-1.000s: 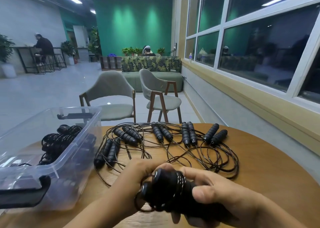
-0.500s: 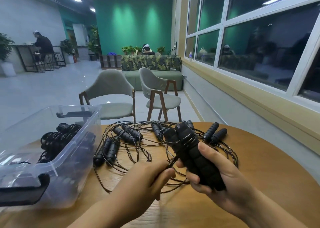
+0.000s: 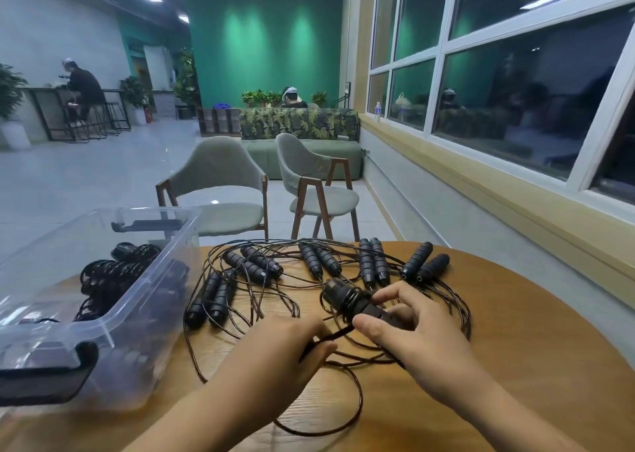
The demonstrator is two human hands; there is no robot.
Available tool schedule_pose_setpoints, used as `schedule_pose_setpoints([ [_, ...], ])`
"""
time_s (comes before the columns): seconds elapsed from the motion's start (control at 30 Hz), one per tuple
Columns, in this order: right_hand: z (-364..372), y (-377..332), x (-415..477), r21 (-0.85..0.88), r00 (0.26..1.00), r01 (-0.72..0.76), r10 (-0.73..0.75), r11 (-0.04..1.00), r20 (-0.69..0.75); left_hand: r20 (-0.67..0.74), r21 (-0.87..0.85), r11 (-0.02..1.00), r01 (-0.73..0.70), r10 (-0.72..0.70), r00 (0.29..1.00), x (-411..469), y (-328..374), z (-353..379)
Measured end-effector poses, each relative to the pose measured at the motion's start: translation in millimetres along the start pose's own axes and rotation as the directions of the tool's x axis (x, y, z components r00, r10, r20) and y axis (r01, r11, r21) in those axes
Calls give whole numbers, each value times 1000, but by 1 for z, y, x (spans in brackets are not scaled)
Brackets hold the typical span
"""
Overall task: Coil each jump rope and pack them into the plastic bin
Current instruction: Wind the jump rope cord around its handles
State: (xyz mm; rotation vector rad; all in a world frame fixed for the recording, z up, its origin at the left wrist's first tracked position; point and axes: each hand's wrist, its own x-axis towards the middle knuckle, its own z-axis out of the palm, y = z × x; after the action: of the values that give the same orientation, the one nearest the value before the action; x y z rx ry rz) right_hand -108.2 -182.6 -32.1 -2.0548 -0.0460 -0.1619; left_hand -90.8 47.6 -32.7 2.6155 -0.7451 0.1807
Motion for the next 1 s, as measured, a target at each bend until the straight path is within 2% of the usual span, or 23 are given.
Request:
schedule_pose_setpoints([
  [0.17, 2, 2, -1, -253, 998, -5, 20, 967, 56, 113, 252, 968, 9, -39, 993, 0, 3, -3],
  [0.27, 2, 1, -1, -397, 991, -17, 67, 918, 114, 201, 297, 955, 8, -70, 977, 0, 6, -3],
  [0.43, -9, 3, 6, -467, 938, -38, 192, 883, 287, 138, 288, 950, -123, 86, 987, -1, -3, -4],
  [0.53, -16, 2, 9, -383, 863, -80, 256, 920, 436, 83, 168, 961, -218, 206, 975, 0, -11, -2],
  [0.63, -23, 1, 10, -289, 758, -121, 277, 950, 591, 43, 2, 962, -273, 272, 961, -1, -11, -3],
  [0.8, -29, -2, 10, -137, 576, -160, 206, 977, 791, 65, -370, 900, -231, 273, 960, -3, -6, -17],
  [0.9, -30, -1, 9, 0, 504, -198, 102, 980, 858, 41, -445, 862, -243, 291, 956, -4, -6, -20],
  [1.0, -30, 5, 9, 152, 458, -281, -6, 948, 889, -40, -427, 856, -291, 304, 952, -3, -6, -18],
])
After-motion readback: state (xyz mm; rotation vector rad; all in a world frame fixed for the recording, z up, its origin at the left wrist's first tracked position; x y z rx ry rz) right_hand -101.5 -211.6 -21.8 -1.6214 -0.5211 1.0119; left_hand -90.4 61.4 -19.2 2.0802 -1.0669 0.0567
